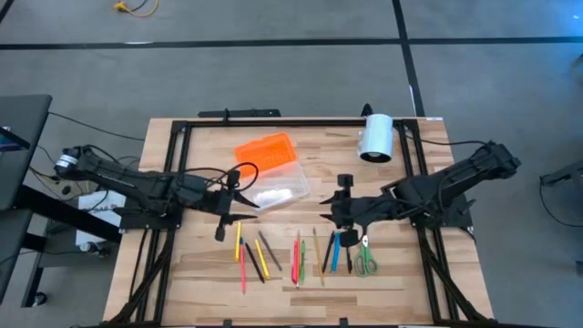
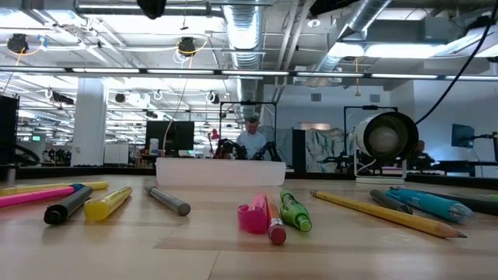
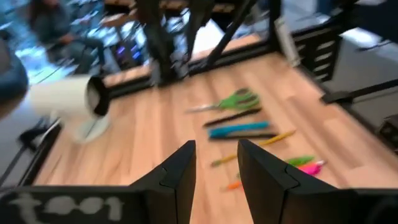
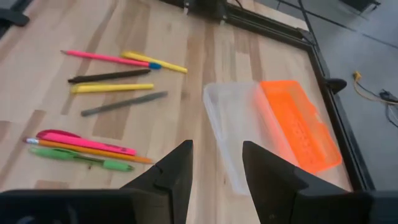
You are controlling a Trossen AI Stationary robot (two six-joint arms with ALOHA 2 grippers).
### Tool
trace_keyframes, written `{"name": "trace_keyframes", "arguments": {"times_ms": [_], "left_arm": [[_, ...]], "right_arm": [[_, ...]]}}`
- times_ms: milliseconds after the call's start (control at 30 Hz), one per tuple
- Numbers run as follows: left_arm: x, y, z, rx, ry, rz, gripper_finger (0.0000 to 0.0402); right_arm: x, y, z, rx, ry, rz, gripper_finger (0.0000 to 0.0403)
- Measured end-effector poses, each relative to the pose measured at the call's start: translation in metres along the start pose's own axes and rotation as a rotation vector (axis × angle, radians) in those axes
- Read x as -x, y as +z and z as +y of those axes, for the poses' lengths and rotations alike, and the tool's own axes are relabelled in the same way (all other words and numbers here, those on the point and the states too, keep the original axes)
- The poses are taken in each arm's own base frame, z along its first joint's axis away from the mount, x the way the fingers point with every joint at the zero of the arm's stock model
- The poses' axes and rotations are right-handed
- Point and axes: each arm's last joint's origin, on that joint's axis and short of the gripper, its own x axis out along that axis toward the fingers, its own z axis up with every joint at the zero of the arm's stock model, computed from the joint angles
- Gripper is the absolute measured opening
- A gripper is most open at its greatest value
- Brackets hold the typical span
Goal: Pick & place school supplies into a supply box
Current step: Put the left yellow pen into the supply box
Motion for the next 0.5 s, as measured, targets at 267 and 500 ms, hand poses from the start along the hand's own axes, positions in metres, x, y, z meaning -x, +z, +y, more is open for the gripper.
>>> {"name": "trace_keyframes", "arguments": {"times_ms": [267,500], "left_arm": [[-0.012,-0.017,-0.037,-0.030,-0.009,0.171,0.0109],[-0.027,-0.037,-0.065,0.012,-0.032,0.307,0.0109]], "right_arm": [[-0.007,-0.002,-0.007,-0.013,-0.028,0.023,0.0134],[-0.007,-0.002,-0.006,-0.041,-0.025,0.022,0.0134]]}}
